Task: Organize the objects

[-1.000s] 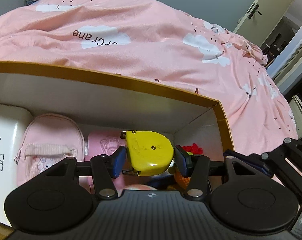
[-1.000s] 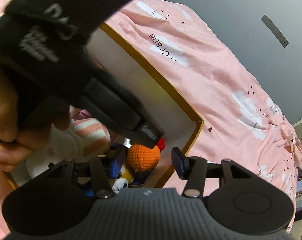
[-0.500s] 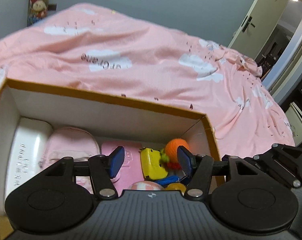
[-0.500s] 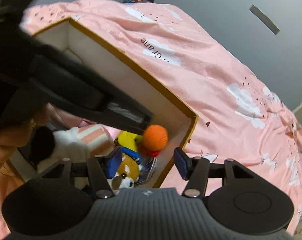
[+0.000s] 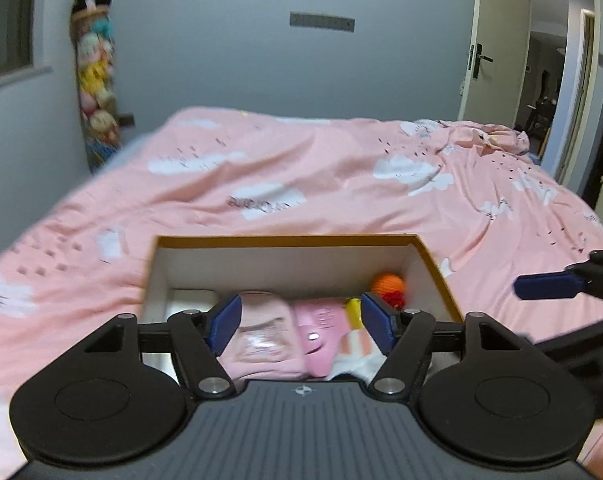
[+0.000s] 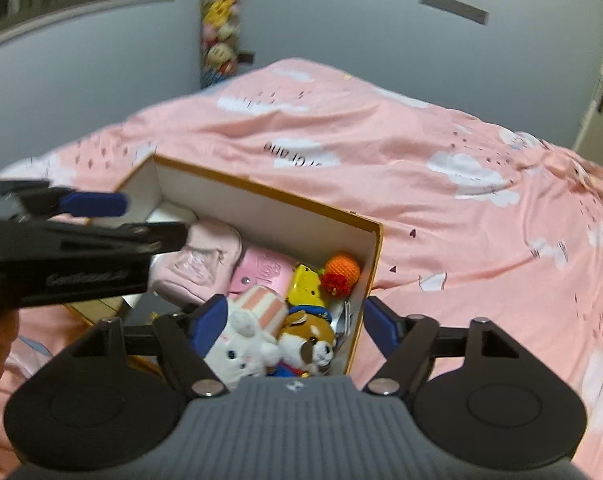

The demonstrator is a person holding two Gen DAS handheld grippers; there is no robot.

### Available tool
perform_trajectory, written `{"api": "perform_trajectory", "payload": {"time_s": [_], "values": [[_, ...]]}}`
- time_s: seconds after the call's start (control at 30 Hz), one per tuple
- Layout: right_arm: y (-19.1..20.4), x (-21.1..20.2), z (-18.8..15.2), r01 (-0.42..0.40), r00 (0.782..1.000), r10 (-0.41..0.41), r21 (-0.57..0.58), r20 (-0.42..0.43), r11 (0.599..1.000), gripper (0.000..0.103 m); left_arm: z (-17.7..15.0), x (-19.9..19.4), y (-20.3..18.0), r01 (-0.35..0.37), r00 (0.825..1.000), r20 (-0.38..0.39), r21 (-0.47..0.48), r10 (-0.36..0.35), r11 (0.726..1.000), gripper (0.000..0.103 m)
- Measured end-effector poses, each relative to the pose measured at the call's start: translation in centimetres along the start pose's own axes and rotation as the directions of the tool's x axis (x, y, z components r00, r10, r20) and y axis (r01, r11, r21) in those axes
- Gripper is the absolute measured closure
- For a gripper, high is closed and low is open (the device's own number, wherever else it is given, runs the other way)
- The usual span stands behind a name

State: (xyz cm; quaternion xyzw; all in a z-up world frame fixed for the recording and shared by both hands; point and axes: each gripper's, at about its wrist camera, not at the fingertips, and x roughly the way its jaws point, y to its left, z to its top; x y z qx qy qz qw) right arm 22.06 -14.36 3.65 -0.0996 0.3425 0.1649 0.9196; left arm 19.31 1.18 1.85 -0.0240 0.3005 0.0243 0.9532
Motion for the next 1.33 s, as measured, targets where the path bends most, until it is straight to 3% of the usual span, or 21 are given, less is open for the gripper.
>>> {"api": "perform_trajectory", "payload": {"time_s": [0.2,0.43,0.67,0.83,1.33], "values": [[0.7,-2.5,-1.4,-0.018,0.997,0.007,0.145,0.074,0.989,0.027,-1.2,-4.3,1.2,-0.052,0.997,0.065,0.009,0.051,0.999,0.015],[2.1,-4.0,-2.8,-0.058,0.991,0.024,0.263,0.130,0.963,0.023,-2.6,-5.3,3.2,-0.086,0.996,0.027,-0.051,0.088,0.995,0.014],[4.6,-3.3,-4.6,0.010,0.992,-0.040,0.236,0.120,0.972,0.020,-4.7,-4.4,3.9,-0.108,0.993,-0.050,-0.056,0.105,0.993,0.014],[5.0,-2.3,-5.4,0.011,0.995,-0.034,0.233,0.096,0.972,0.019,-6.0,-3.5,3.9,-0.108,0.987,-0.125,-0.060,0.099,0.992,0.014],[4.9,-1.5,-6.2,-0.002,0.998,-0.012,0.235,0.060,0.972,0.017,-6.5,-3.6,3.0,-0.099,0.989,-0.112,-0.022,0.096,0.995,0.015]]}}
